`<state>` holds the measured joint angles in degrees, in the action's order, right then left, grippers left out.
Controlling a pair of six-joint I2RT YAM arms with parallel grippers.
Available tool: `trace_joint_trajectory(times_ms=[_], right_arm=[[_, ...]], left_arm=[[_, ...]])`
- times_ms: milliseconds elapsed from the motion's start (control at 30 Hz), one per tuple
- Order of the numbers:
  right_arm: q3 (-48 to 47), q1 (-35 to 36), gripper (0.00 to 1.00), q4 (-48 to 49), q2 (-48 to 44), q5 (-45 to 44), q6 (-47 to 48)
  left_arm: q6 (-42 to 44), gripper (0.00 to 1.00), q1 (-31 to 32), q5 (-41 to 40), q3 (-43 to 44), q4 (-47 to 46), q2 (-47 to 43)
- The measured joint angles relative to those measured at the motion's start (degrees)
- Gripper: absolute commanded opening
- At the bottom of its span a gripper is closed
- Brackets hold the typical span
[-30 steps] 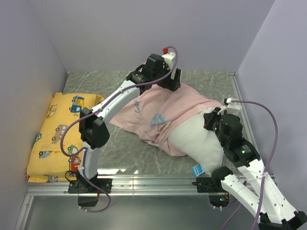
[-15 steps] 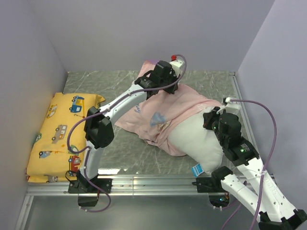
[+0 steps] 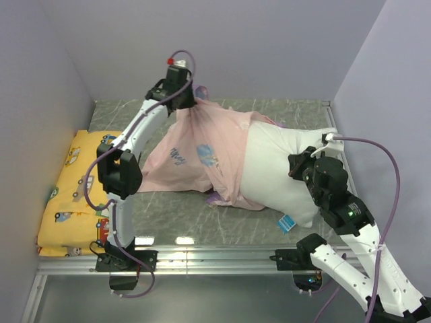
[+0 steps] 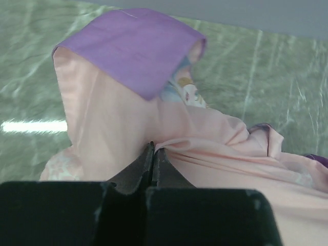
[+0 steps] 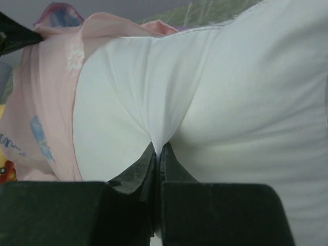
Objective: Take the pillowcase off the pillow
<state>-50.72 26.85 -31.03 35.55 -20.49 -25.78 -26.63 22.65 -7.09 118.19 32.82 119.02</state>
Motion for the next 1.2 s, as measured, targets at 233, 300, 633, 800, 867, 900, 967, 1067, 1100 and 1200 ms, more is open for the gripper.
trace_joint_trajectory(times_ms=[233, 300, 633, 800, 867, 900, 967, 1067, 1100, 1200], right_arm=[[-3.80, 0.74, 0.00, -3.17, 1.79, -2.14, -2.38], [-4.46, 0.72, 0.00, -4.04, 2.43, -3.43, -2.49], [-2.56, -0.66, 0.68, -3.89, 11.28, -9.51, -0.85], [-2.93, -0.98, 0.80, -4.02, 12.92, -9.33, 1.68], [-4.20, -0.90, 0.82, -4.26, 12.83, -7.82, 2.82], [-5.01, -0.66, 0.83, -4.26, 12.79, -6.95, 3.26], [-6.40, 0.90, 0.83, -4.26, 12.68, -6.19, 4.02], [-6.69, 4.79, 0.84, -4.42, 12.17, -6.14, 4.42], [-6.64, 6.47, 0.84, -4.44, 12.04, -6.12, 4.44], [-5.92, 11.34, 0.85, -4.44, 11.74, -6.47, 4.22]], left_arm=[[-4.96, 0.00, -4.61, 3.19, 0.52, 5.42, -1.90], [-4.83, 0.00, -4.52, 4.81, 0.35, 5.22, -1.90], [-1.20, 0.16, 0.11, 0.24, -5.84, -2.14, -3.26], [1.33, 0.60, 1.25, -1.70, -5.86, -3.13, -5.38], [2.51, 0.75, 1.70, -2.86, -5.86, -3.19, -6.97], [2.86, 0.78, 1.99, -3.37, -5.86, -3.34, -7.96], [3.43, 0.82, 2.64, -3.89, -5.84, -3.43, -10.01], [4.17, 0.84, 4.33, -5.31, -5.51, -3.43, -13.92], [4.46, 0.84, 5.11, -6.03, -5.46, -3.32, -15.39], [4.48, 0.85, 8.22, -8.11, -7.32, -4.09, -21.03]])
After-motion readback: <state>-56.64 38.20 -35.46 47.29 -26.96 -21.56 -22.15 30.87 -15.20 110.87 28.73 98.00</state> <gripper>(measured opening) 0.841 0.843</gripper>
